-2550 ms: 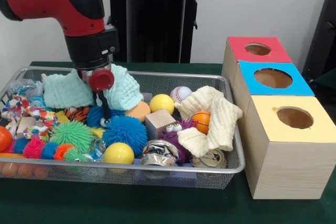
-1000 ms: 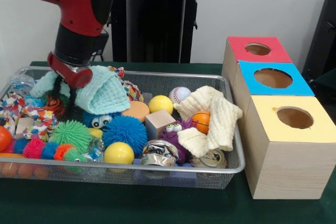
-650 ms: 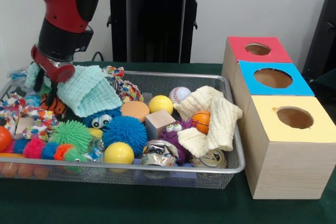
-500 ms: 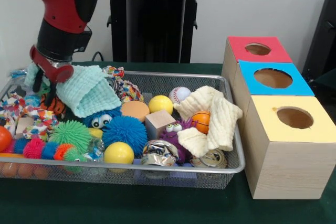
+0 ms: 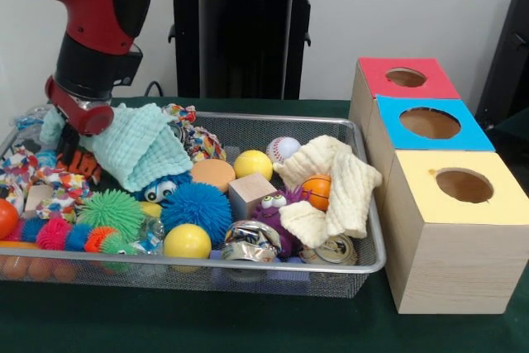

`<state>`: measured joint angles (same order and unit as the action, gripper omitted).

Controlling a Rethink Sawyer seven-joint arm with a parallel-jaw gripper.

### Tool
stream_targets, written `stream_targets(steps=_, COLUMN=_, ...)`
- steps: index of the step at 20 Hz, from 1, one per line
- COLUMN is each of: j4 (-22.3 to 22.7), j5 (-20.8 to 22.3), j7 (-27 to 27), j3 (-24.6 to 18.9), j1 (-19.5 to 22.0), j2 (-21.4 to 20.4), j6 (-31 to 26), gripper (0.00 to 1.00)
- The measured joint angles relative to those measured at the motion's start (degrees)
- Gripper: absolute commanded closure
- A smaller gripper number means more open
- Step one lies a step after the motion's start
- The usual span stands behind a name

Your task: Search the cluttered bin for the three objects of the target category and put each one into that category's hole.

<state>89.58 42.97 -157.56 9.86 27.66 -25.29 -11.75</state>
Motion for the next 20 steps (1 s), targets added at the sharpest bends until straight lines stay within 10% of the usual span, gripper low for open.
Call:
stream_targets(steps=13, j4=0.6, j5=-1.8, j7=0.0, j3=-1.6, j1=3.0, j2=-1.4, j6=1.5, gripper=1.0)
stream_targets(steps=20, j4=5.9, j5=-4.9, j7=0.0, j3=-10.0, j1=12.1, j2=-8.4, j6=-1.4, gripper=1.0)
